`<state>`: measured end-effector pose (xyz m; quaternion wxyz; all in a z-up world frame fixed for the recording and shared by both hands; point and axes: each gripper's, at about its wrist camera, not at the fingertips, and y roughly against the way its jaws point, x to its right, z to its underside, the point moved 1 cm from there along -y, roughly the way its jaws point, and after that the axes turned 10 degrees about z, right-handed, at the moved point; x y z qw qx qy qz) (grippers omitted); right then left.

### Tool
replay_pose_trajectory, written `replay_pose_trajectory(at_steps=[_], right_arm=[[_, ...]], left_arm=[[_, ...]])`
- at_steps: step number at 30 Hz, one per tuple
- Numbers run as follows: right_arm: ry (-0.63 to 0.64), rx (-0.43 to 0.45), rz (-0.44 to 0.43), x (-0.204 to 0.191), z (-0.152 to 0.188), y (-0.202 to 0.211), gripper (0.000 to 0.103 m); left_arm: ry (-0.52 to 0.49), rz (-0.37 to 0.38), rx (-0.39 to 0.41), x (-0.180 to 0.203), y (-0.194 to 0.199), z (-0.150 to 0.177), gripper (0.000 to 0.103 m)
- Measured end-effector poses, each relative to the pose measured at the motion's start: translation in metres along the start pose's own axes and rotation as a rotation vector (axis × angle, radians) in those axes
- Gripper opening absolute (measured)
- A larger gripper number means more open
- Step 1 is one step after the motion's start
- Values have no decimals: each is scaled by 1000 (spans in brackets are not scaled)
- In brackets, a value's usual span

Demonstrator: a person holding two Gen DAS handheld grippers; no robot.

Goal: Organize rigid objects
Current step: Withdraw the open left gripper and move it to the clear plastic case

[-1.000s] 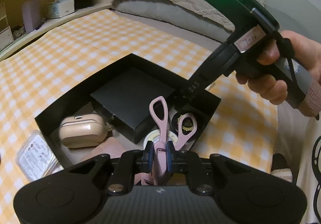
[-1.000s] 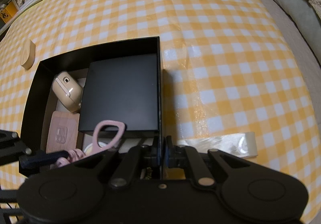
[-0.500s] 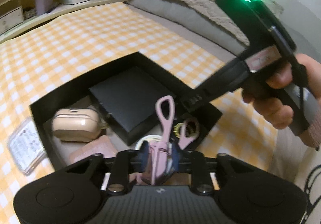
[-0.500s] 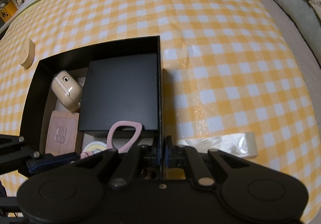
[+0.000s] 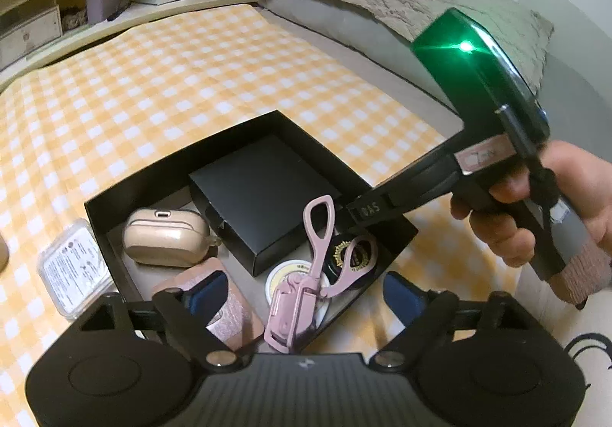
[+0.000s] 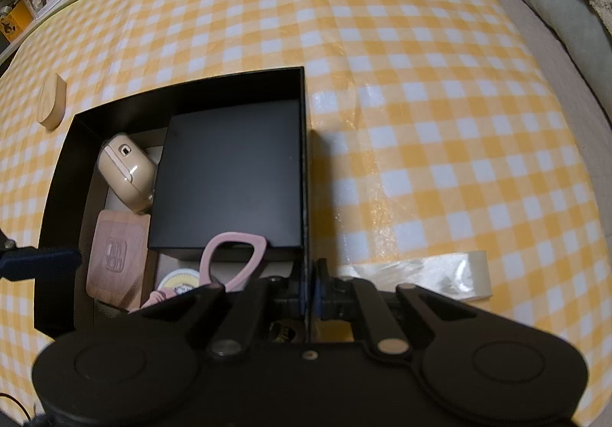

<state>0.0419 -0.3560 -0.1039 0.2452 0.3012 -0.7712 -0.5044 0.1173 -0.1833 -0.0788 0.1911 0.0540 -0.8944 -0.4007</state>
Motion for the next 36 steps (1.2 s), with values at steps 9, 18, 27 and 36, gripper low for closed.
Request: replay_pose_trajectory(at_steps=[9,18,27,36], right_arm=[[1,0,1,1,0,0,6],[0,-1,2,-1,0,-1,6],[4,0,4,-1,0,-2,6],[10,-3,8,-1,2,-3,6]], left_arm=[[-6,-77,21,-4,16,-1,98],[160,-280,125,-62,50,-6,100],[371,-494,241,-136,77,14,100],[338,-536,254,-155,49,28,100]])
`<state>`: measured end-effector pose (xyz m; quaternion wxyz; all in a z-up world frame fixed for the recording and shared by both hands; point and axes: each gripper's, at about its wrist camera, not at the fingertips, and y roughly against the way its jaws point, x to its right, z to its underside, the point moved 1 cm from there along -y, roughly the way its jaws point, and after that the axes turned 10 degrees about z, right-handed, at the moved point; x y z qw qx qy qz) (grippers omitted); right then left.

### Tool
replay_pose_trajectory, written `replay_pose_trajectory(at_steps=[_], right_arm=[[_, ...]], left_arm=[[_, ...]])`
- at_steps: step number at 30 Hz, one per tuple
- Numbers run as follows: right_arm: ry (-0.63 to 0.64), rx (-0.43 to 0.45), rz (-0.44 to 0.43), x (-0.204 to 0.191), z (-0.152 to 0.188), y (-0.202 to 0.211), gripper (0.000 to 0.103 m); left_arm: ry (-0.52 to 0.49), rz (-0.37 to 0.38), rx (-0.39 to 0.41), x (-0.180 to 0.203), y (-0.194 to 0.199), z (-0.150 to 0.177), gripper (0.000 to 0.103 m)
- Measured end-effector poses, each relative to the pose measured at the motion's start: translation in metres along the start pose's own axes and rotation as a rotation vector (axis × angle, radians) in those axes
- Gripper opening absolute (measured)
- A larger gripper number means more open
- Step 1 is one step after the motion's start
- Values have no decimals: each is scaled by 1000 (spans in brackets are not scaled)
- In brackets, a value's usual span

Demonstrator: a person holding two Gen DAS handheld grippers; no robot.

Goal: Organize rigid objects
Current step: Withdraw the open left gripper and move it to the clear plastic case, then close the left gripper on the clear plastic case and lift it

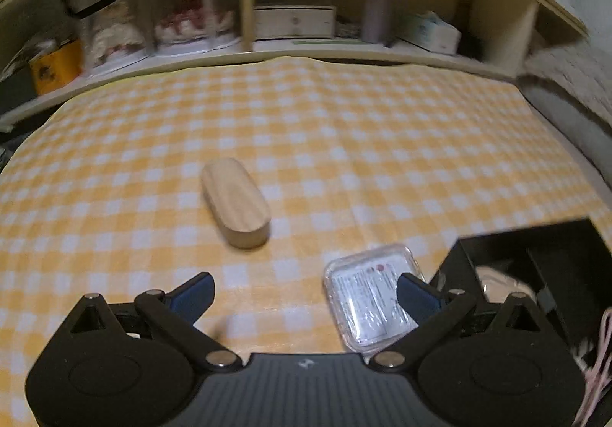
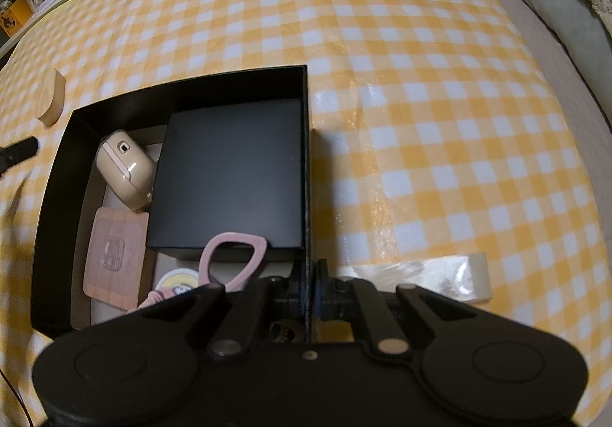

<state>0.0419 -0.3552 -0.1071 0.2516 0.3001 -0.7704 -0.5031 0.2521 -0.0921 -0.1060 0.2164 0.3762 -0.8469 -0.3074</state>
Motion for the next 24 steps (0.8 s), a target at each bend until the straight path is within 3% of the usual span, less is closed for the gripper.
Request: replay_pose_trajectory(at_steps=[5,15,21,24], right_arm=[[-4,-2,-5,-2,-1,1,6],[-19,-6,-11,-1,-3,-1,6],[-17,-5,-12,-1,-3,-2,6],[-15,-4,-11,-1,-2,-2,6]], left_arm=[[-179,67,22,15,-5,15,102],[-668,197,-56,30,-14,37,102],[-735,345,-139,23,-35,26,102],[-781,383,-160,26,-45,17,102]])
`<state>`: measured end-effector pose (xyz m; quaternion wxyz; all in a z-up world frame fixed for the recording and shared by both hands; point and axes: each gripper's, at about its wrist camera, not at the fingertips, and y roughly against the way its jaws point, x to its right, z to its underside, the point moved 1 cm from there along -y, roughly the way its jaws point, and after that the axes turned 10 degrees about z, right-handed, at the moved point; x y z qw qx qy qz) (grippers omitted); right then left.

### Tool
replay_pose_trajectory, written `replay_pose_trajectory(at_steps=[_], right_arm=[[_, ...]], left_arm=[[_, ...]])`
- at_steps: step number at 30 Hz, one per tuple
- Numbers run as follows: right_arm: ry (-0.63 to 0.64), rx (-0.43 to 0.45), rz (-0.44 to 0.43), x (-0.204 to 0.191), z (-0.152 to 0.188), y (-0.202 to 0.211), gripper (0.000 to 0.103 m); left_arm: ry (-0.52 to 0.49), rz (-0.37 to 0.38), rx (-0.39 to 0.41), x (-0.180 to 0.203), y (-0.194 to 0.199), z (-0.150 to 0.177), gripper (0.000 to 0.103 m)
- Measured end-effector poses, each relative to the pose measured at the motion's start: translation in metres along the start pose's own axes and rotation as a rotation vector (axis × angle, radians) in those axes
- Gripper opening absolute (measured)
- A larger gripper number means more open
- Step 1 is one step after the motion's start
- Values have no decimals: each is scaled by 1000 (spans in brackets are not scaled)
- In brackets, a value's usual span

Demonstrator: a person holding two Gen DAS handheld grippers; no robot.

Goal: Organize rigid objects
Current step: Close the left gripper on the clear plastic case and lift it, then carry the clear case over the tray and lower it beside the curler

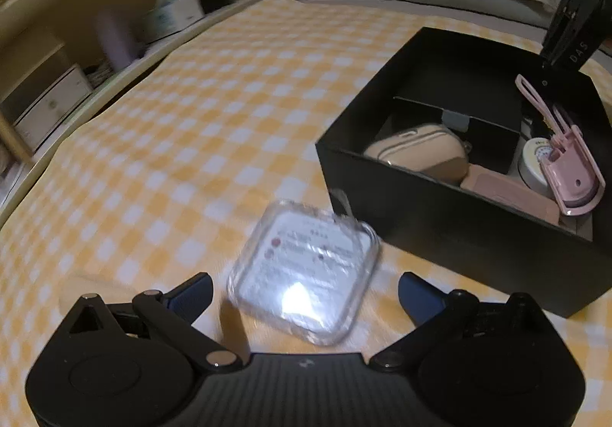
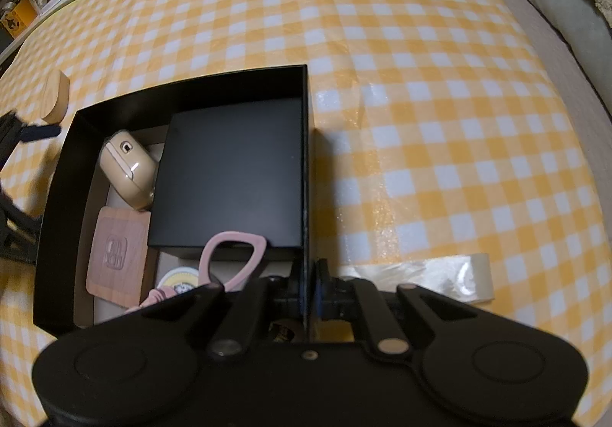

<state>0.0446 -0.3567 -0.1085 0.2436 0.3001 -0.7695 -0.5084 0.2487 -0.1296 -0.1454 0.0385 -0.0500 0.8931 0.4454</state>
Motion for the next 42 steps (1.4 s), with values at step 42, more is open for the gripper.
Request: replay_pose_trajectory(at_steps=[42], right_arm=[[20,-13,28,-5,-1,-7,5]], left_arm=[[916,-101,234,75,115,-46,81]])
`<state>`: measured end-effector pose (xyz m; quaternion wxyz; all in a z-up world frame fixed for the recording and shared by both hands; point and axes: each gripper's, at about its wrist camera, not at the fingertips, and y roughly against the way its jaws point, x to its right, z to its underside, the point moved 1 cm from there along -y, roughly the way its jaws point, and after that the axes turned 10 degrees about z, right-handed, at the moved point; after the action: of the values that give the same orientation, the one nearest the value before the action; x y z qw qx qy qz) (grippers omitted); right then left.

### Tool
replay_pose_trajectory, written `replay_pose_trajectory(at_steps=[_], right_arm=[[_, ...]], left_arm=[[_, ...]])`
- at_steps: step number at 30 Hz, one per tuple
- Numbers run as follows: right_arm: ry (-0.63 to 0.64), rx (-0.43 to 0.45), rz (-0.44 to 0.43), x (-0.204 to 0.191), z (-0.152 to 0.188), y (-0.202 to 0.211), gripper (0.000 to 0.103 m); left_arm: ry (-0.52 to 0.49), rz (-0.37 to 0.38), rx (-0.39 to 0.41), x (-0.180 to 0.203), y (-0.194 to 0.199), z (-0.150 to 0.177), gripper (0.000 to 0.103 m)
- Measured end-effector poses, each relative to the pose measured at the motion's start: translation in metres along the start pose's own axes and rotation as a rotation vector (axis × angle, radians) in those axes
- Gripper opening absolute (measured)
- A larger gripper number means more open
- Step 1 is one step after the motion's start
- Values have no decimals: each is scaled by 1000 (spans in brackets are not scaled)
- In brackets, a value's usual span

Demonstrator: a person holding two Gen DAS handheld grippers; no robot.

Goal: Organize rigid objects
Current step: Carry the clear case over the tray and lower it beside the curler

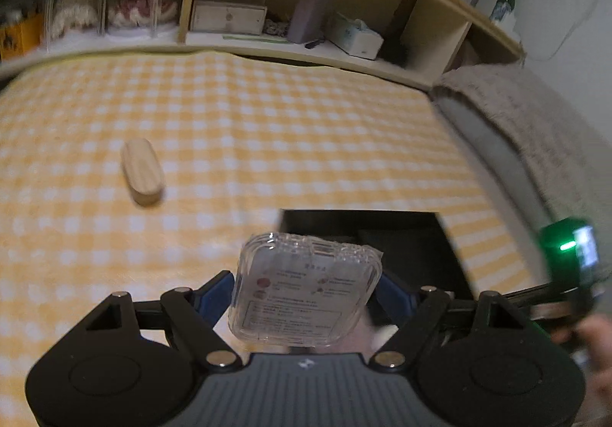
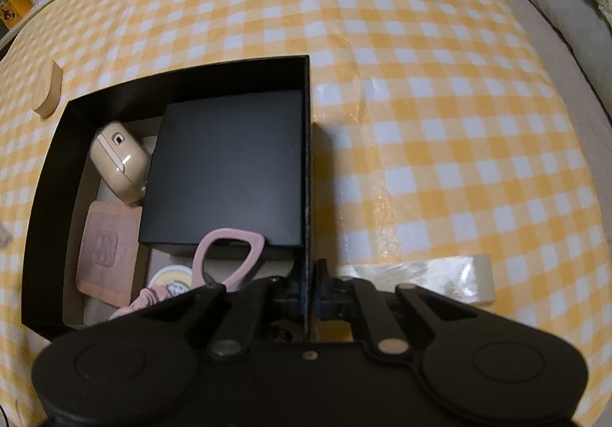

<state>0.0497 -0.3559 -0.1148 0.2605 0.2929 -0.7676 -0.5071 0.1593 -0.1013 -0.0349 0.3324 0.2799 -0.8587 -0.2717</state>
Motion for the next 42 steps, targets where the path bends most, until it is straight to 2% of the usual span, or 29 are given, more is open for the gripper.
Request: replay_pose_trajectory(at_steps=[4,7,13,19,21,22,23,30,37,42], right_arm=[[7,-4,7,-2,0,-2,5],[7,-6,9,-3,0,-3,5],[7,-5,8,-2,-1,-3,5],[9,-5,8,-2,0,-3,5],[10,-5,9,-3,-1,-3,5],[11,-4,10,-2,-1,-3,5],[11,-4,10,-2,-1,-3,5],[15,-2,14,-2,-1,-4,5],[18,-1,16,-3,-1,-4,5],[17,-1,16,-3,-1,-4,5]], left_arm=[[157,99,-61,9,-5,5,81],[229,121,-109,13,-19,10,81],[239,66,-148,11,-36,16,81],[252,53,-148,10,-41,15,82],[251,27,-154,11,-44,15,91],[248,3,-159,11,-44,15,99],[247,-14,-158,10,-44,16,101],[319,-19,-169,-6,-41,17,101],[278,-7,-163,1,-38,15,101],[223,-6,-189,10,-38,16,101]])
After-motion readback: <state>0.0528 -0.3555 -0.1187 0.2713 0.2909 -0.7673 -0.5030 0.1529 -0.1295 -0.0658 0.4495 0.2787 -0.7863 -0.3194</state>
